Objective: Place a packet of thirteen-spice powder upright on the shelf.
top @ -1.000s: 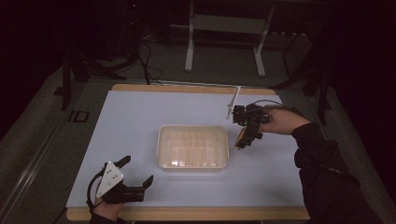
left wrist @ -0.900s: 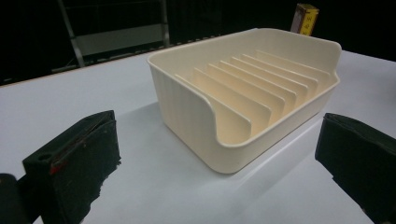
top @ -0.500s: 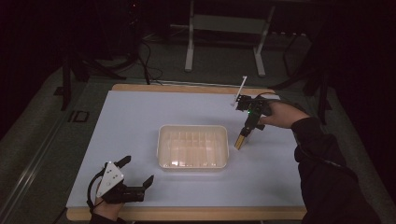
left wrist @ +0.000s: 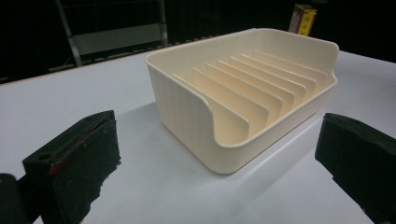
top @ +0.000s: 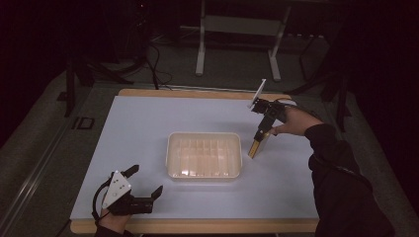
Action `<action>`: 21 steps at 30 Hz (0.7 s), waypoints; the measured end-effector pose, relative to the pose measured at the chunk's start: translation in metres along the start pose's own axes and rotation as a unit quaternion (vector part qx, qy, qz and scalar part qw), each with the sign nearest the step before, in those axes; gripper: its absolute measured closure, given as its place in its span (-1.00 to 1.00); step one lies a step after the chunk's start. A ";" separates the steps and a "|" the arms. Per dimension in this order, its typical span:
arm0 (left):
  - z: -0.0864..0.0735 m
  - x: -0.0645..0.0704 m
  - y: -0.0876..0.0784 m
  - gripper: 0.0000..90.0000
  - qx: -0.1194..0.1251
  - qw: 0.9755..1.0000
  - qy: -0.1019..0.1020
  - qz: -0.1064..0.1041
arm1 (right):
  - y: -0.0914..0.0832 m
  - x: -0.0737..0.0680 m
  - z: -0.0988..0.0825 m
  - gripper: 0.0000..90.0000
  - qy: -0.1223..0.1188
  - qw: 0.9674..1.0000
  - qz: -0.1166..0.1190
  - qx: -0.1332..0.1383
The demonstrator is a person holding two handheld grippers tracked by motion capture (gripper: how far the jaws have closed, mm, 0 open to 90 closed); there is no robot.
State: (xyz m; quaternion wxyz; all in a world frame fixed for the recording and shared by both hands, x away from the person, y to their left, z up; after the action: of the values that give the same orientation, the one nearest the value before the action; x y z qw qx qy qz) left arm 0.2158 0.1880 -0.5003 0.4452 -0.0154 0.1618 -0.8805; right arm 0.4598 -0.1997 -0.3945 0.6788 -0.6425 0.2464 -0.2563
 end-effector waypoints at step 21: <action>0.000 0.000 0.000 -1.00 -0.001 1.000 0.000 0.000 | 0.035 0.013 0.000 -0.63 0.036 0.998 0.027 -0.046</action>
State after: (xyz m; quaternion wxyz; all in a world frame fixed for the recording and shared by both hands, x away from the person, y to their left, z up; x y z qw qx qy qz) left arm 0.2160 0.1876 -0.5006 0.4455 -0.0160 0.1621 -0.8803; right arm 0.4703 -0.2066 -0.4295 0.6457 -0.6566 0.2997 -0.2493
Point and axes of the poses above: each handheld gripper's, and its own axes: y roughly forward along the jaws, z roughly out of its top, x roughly to its right, the point moved 2 cm from there along y, roughly forward along the jaws, and after that the axes turned 7 degrees about y, right-handed, at the moved point
